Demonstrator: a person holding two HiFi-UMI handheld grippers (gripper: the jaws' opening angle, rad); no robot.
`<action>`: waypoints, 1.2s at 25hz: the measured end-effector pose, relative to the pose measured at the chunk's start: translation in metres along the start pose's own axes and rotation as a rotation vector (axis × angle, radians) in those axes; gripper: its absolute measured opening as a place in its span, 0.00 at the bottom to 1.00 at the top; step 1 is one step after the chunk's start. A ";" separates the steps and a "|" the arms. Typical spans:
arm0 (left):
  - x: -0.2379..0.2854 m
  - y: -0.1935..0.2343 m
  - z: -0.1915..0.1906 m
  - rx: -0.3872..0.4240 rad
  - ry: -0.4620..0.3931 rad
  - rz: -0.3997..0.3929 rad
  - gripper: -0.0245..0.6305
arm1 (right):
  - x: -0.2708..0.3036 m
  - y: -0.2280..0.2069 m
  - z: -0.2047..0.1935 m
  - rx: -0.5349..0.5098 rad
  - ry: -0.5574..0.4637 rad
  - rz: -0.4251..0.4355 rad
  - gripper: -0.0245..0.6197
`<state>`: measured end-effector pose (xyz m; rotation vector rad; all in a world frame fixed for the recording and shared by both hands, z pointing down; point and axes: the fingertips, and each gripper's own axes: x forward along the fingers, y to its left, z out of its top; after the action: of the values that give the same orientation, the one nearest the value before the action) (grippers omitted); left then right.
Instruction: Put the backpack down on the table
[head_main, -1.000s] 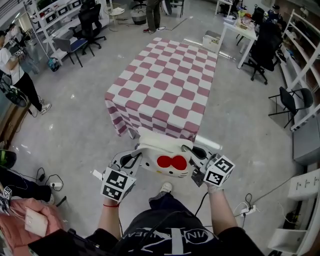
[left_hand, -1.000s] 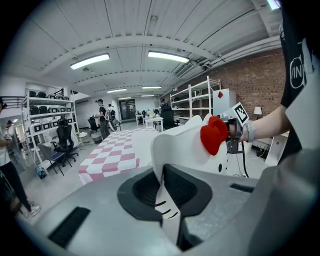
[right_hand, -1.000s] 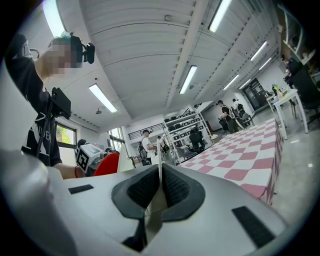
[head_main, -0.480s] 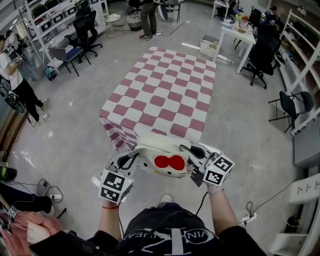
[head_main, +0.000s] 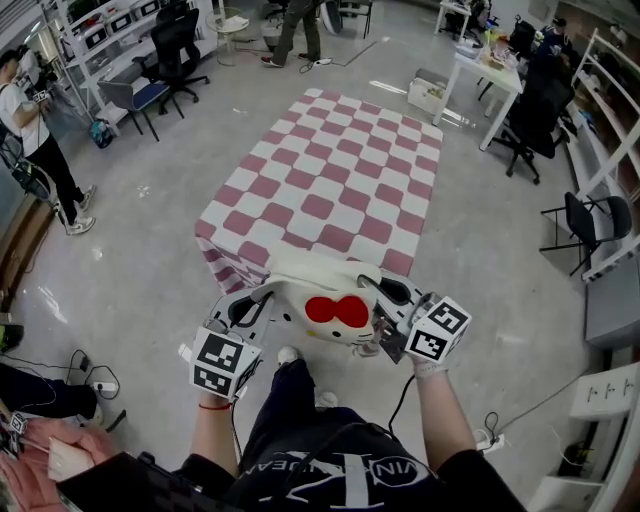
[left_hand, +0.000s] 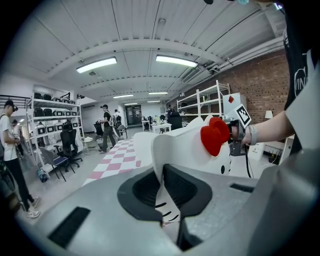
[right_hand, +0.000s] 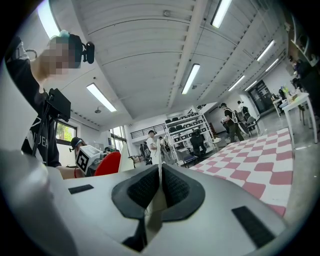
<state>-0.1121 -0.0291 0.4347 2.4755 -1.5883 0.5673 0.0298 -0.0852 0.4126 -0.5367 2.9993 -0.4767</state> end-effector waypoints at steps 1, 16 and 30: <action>0.005 0.004 0.004 0.006 -0.001 0.000 0.07 | 0.003 -0.005 0.003 -0.001 -0.001 -0.004 0.05; 0.103 0.075 0.068 0.073 -0.017 -0.051 0.07 | 0.056 -0.108 0.057 0.001 -0.047 -0.066 0.05; 0.171 0.122 0.089 0.091 -0.001 -0.120 0.07 | 0.094 -0.179 0.073 0.019 -0.065 -0.137 0.05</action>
<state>-0.1376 -0.2546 0.4098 2.6157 -1.4317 0.6343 0.0091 -0.2990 0.3986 -0.7442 2.9063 -0.4851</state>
